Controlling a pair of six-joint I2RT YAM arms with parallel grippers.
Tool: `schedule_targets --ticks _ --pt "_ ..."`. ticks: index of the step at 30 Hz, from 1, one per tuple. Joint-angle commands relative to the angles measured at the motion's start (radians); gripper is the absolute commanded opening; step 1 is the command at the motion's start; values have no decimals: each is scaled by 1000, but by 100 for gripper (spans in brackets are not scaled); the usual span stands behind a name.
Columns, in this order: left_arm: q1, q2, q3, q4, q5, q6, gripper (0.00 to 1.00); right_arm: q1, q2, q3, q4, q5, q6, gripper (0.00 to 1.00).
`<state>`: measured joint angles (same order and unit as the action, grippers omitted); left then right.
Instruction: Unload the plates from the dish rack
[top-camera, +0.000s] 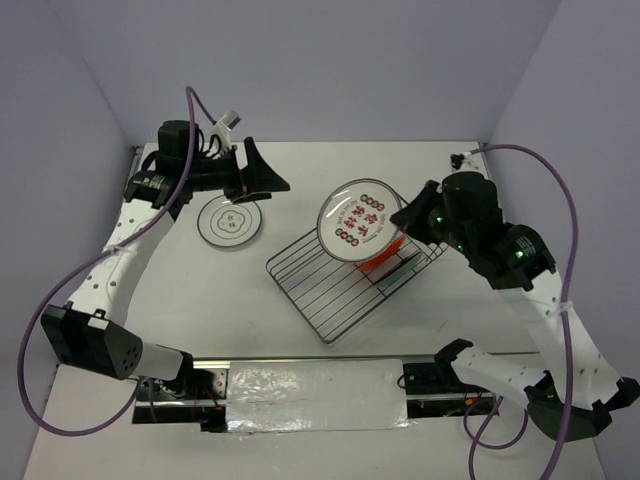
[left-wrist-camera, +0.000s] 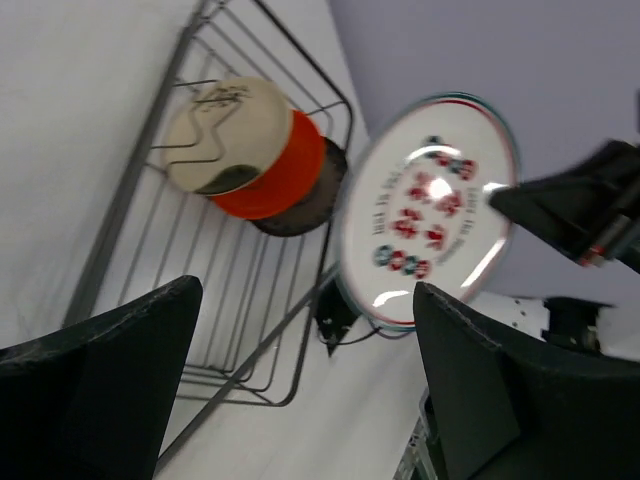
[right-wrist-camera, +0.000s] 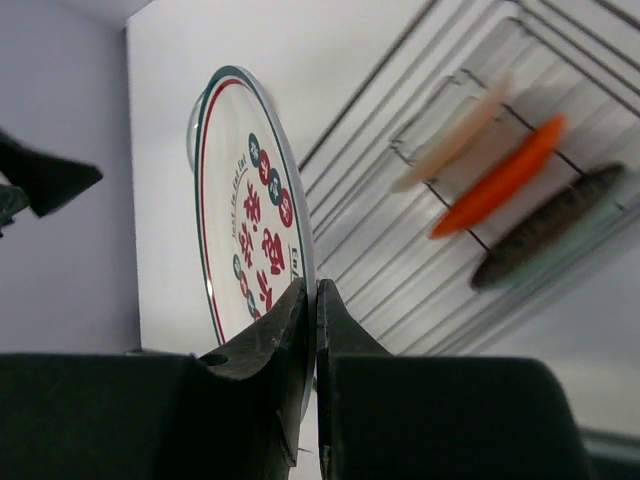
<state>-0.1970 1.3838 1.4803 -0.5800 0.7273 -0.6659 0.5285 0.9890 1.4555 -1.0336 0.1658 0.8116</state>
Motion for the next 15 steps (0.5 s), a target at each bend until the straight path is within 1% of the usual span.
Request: schedule_targets --ticks 1,2,4,6,8,9,12,13,14,15 --pt "-60 9 23 227 206 -72 100 16 -12 -89 381 -161 -161 0" --pt "-62 11 31 207 186 -58 100 16 -16 -105 456 -195 -155 0" --pt "-64 20 23 172 161 -40 99 18 -3 -122 501 -250 -157 0" --pt "-65 35 6 152 147 -26 95 16 17 -124 559 -291 -169 0" --pt "-70 38 -24 175 162 -34 93 16 40 -129 614 -324 -167 0" --pt "-74 37 -34 184 162 -43 90 16 49 -132 635 -334 -166 0" --pt "-87 47 -34 158 123 -14 84 14 85 -118 688 -367 -157 0" --pt "-88 50 -28 137 118 -8 78 16 117 -112 691 -373 -155 0" --pt "-88 54 -28 141 126 -8 56 15 134 -92 692 -394 -161 0" --pt "-88 52 -31 153 127 -21 40 16 149 -87 693 -405 -163 0"
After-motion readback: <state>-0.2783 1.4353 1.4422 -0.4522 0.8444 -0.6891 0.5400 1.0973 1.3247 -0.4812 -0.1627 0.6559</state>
